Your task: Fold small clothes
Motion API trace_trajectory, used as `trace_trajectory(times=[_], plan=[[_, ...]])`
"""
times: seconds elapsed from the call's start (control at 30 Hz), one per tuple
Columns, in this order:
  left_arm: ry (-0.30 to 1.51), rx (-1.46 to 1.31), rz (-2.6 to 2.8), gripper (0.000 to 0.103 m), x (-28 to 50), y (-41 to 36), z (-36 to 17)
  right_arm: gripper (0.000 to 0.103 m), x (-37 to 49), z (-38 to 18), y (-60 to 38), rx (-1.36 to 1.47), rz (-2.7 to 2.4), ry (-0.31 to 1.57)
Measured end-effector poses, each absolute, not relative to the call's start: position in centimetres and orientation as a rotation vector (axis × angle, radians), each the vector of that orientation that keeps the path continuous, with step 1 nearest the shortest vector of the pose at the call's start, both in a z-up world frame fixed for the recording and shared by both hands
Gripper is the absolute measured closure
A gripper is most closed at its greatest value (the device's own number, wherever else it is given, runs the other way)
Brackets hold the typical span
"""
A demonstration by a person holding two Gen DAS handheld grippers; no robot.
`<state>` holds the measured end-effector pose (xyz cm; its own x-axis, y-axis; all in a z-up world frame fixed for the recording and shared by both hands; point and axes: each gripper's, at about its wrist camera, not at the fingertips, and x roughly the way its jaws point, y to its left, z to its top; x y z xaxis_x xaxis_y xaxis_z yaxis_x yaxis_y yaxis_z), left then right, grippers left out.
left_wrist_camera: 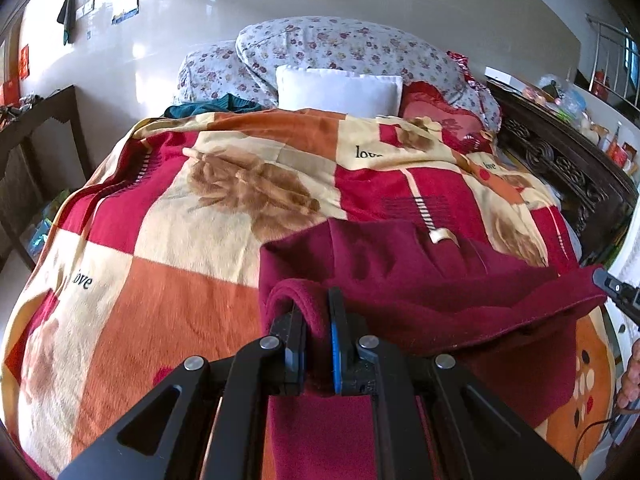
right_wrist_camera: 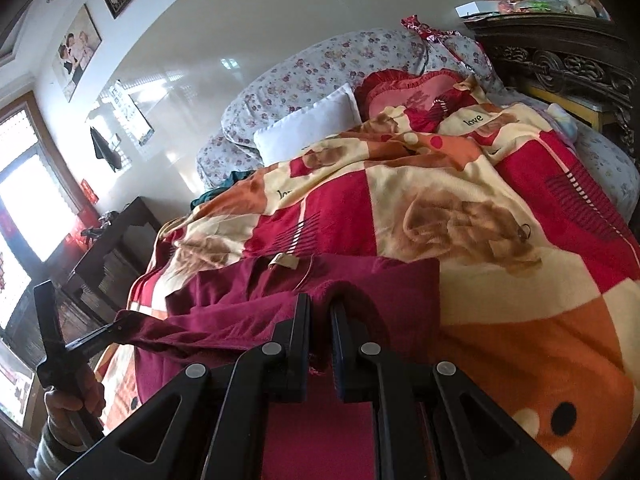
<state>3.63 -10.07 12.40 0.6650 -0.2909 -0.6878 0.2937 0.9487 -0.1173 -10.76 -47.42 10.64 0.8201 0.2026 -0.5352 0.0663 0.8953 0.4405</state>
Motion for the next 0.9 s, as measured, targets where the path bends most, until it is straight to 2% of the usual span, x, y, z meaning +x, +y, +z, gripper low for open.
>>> trace_trajectory(times=[0.57,0.8,0.9], plan=[[0.865,-0.05,-0.34,0.094,10.9,-12.3,9.3,0.093,-3.1,7.4,-49.3,0.469,0.0,0.692],[0.922,-0.077,-0.373,0.09,13.2,-12.8,8.0,0.092,-0.5,4.2,-51.0,0.615,0.0,0.741],[0.932,-0.101,-0.406,0.082,13.3,-12.2,8.2,0.091,-1.0,4.9,-51.6,0.644,0.023,0.703]])
